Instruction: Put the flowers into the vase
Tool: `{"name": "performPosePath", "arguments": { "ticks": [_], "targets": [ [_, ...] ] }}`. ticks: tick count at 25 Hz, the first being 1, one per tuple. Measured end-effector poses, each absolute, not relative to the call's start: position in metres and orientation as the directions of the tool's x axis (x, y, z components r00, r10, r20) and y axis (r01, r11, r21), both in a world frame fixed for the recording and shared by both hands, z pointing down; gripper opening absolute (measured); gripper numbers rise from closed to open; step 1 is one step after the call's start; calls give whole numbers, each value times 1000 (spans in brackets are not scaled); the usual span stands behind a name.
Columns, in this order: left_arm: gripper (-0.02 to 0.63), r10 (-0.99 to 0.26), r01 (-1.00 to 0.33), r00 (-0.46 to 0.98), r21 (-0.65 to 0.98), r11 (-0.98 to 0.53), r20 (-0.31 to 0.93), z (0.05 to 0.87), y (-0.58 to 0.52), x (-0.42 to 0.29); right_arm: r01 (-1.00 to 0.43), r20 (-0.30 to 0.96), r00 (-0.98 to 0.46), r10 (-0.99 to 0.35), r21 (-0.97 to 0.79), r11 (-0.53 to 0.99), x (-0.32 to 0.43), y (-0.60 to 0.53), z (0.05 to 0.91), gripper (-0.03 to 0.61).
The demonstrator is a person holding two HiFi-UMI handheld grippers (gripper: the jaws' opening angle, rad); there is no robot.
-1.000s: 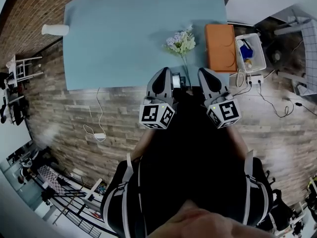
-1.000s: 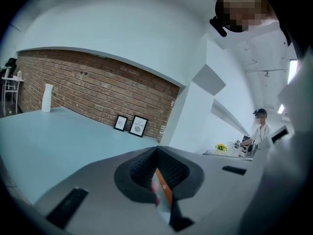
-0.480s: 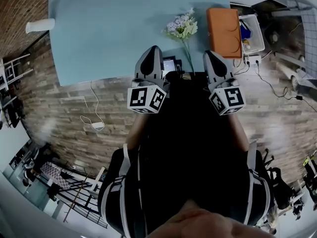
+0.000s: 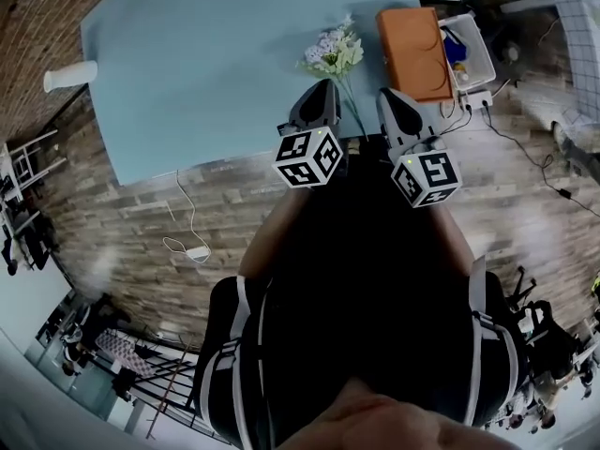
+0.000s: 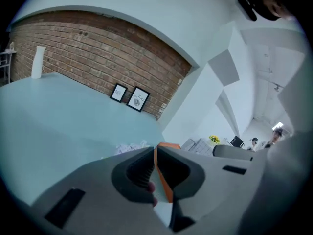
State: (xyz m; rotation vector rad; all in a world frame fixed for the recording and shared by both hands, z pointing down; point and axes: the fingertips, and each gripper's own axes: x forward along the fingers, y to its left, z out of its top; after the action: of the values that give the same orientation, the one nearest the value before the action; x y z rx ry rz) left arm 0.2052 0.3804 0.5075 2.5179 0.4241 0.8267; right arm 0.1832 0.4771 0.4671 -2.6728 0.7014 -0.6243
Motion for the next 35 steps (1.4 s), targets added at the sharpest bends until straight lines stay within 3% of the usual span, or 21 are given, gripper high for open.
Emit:
{"name": "performPosePath", "arguments": {
  "ticks": [6, 14, 26, 35],
  "targets": [
    [191, 415, 66, 686, 517, -854, 598, 545, 394, 209, -361, 345, 792, -504, -402, -842, 175, 487, 475, 18],
    [406, 320, -45, 539, 406, -913, 779, 617, 412, 223, -331, 359, 797, -486, -413, -848, 170, 506, 487, 18],
    [462, 190, -210, 381, 285, -935, 905, 679, 402, 231, -304, 342, 819, -461, -423, -854, 169, 532, 487, 18],
    [462, 107, -108, 260, 139, -984, 960, 712, 402, 239, -276, 334, 836, -435, -429, -860, 175, 555, 490, 18]
  ]
}}
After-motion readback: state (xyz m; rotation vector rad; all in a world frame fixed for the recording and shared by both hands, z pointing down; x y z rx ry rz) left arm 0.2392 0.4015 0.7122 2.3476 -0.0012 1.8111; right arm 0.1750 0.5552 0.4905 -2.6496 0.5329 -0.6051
